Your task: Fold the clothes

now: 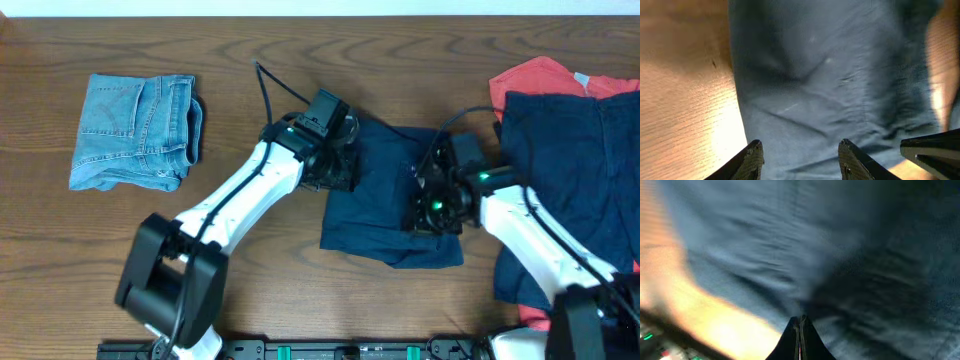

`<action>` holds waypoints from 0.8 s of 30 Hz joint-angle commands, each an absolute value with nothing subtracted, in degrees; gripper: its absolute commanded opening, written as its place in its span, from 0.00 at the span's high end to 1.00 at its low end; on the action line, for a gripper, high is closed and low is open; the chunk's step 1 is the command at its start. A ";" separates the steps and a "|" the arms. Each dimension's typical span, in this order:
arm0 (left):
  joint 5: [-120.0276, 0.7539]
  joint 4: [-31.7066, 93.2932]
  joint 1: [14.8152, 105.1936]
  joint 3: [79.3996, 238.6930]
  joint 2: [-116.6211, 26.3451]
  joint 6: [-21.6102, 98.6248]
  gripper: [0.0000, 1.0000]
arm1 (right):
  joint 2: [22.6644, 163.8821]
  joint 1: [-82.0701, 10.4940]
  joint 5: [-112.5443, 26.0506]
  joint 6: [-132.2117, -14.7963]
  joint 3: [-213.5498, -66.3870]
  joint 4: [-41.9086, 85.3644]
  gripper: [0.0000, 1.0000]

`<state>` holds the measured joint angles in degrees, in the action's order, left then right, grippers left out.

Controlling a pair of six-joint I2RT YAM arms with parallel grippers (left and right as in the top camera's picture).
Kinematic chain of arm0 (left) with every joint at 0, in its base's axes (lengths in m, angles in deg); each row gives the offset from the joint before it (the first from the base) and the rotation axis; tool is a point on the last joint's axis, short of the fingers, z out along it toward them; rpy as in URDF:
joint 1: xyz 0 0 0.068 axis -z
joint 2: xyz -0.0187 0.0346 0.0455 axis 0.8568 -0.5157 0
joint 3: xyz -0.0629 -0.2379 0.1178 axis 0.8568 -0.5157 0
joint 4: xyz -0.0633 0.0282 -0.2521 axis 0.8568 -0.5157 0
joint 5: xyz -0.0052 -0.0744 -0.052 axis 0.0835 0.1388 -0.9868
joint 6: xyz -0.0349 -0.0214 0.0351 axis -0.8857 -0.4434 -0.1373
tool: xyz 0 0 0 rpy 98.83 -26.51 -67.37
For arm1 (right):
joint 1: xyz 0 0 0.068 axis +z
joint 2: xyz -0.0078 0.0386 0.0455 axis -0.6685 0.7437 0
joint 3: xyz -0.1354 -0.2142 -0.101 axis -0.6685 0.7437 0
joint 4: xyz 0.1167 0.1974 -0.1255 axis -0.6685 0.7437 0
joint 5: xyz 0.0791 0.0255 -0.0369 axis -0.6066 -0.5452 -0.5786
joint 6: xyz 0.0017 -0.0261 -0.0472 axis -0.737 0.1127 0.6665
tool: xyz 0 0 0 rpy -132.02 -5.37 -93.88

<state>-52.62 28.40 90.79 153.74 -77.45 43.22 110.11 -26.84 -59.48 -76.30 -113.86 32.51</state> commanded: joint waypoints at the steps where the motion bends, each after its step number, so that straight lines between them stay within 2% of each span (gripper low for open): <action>1: -51.92 29.38 90.83 152.47 -82.26 43.90 0.50 | 113.85 -26.60 -51.83 -84.54 -109.93 32.71 0.99; 4: -51.90 30.94 90.83 152.47 -85.32 44.73 0.50 | 115.67 -26.73 -44.74 -93.61 -108.33 35.86 0.99; 8: -51.88 31.94 90.72 152.47 -87.25 46.36 0.50 | 115.69 -26.93 -44.26 -93.77 -108.00 36.51 0.99; 15: -53.93 30.21 87.69 154.74 -85.08 47.26 0.50 | 114.14 -26.93 -59.15 -74.97 -111.02 34.94 0.99; 18: -59.59 27.77 86.03 155.55 -82.07 47.28 0.50 | 111.80 -26.93 -60.96 -72.56 -113.42 36.12 0.99; 24: -65.73 26.56 86.33 155.53 -75.97 47.26 0.75 | 103.05 -28.74 -60.22 -72.96 -118.03 36.54 0.99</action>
